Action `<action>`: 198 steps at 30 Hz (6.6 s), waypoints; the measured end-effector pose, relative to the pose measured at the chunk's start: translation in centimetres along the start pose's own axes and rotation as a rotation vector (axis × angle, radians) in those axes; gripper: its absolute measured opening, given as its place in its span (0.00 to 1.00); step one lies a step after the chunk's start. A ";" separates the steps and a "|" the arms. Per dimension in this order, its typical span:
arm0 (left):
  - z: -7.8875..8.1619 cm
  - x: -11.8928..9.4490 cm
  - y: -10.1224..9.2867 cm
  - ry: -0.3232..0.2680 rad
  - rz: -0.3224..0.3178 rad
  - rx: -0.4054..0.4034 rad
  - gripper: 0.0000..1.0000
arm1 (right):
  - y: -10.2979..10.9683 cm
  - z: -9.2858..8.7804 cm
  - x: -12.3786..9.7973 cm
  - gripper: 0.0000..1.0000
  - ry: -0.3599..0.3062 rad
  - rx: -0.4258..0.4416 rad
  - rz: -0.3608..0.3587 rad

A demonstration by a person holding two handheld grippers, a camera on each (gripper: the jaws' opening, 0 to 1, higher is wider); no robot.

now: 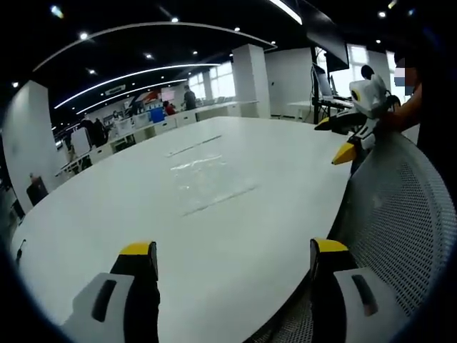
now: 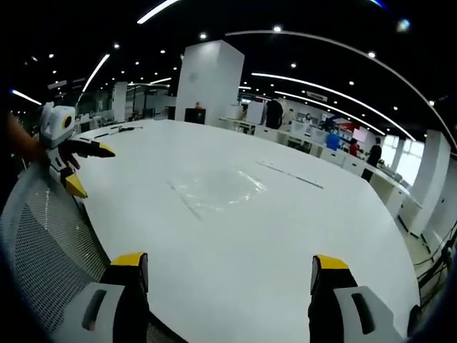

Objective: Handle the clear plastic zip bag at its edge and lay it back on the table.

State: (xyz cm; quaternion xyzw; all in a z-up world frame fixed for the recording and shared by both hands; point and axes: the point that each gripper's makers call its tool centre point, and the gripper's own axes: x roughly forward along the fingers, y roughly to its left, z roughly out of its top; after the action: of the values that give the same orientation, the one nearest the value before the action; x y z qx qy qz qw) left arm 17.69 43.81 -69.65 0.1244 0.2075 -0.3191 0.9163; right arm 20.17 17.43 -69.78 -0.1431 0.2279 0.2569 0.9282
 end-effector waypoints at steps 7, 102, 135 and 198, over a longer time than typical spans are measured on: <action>-0.2 0.0 0.1 0.011 0.002 -0.009 0.92 | 0.0 0.1 -0.1 0.98 -0.006 -0.001 -0.004; 2.3 4.2 5.1 0.120 -0.111 0.237 0.99 | -0.3 -0.1 -0.1 0.99 0.016 0.000 -0.008; 2.2 6.9 5.6 0.181 -0.188 0.351 0.93 | -0.1 -0.4 0.0 0.98 0.036 -0.002 -0.001; 1.5 12.6 7.8 0.300 -0.368 0.725 0.48 | -0.5 -0.7 0.1 0.91 0.046 0.022 -0.015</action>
State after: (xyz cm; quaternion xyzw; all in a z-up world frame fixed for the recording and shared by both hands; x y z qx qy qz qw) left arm 32.03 42.57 -73.38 0.4444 0.2314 -0.5077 0.7009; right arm 20.24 16.74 -70.38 -0.1407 0.2507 0.2440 0.9262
